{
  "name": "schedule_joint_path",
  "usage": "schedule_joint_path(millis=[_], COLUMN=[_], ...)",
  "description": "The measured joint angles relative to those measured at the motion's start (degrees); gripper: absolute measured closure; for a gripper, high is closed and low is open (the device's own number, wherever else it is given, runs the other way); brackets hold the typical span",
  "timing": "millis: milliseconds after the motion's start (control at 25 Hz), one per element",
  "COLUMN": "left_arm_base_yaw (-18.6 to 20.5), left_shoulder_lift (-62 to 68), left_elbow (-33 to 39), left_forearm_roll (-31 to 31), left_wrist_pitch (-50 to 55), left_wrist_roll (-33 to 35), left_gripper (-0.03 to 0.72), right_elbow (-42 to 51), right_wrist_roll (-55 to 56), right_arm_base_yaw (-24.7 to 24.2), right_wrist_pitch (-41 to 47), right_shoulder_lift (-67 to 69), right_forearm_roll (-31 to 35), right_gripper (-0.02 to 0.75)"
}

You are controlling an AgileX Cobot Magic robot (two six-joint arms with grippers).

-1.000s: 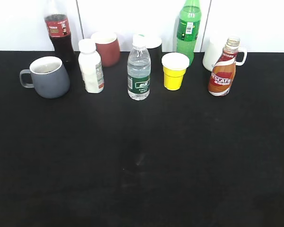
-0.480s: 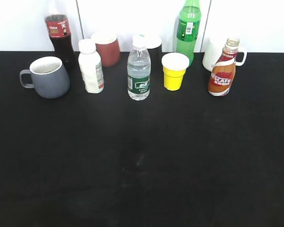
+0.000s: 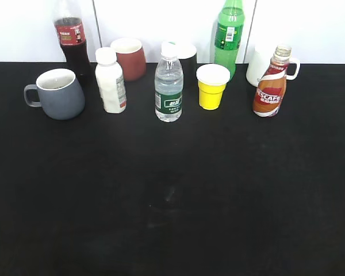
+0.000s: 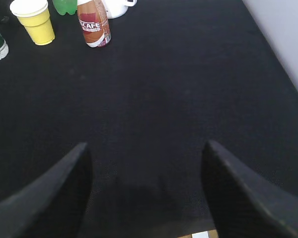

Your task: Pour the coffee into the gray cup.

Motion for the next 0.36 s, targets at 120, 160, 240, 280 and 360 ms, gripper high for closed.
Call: schedule_joint_path(millis=[120, 160, 240, 280, 360], left_arm_base_yaw=[0.00, 0.00, 0.00, 0.00, 0.00], left_shoulder_lift=[0.00, 0.00, 0.00, 0.00, 0.00], left_elbow=[0.00, 0.00, 0.00, 0.00, 0.00], left_forearm_roll=[0.00, 0.00, 0.00, 0.00, 0.00], left_wrist_pitch=[0.00, 0.00, 0.00, 0.00, 0.00], left_wrist_roll=[0.00, 0.00, 0.00, 0.00, 0.00], left_gripper=[0.302, 0.314, 0.343, 0.355, 0.374], right_elbow=[0.00, 0.00, 0.00, 0.00, 0.00], right_wrist_roll=[0.00, 0.00, 0.00, 0.00, 0.00], right_arm_base_yaw=[0.00, 0.00, 0.00, 0.00, 0.00], right_wrist_pitch=[0.00, 0.00, 0.00, 0.00, 0.00], right_shoulder_lift=[0.00, 0.00, 0.00, 0.00, 0.00], right_forearm_roll=[0.00, 0.00, 0.00, 0.00, 0.00], right_gripper=[0.222, 0.222, 0.222, 0.222, 0.222])
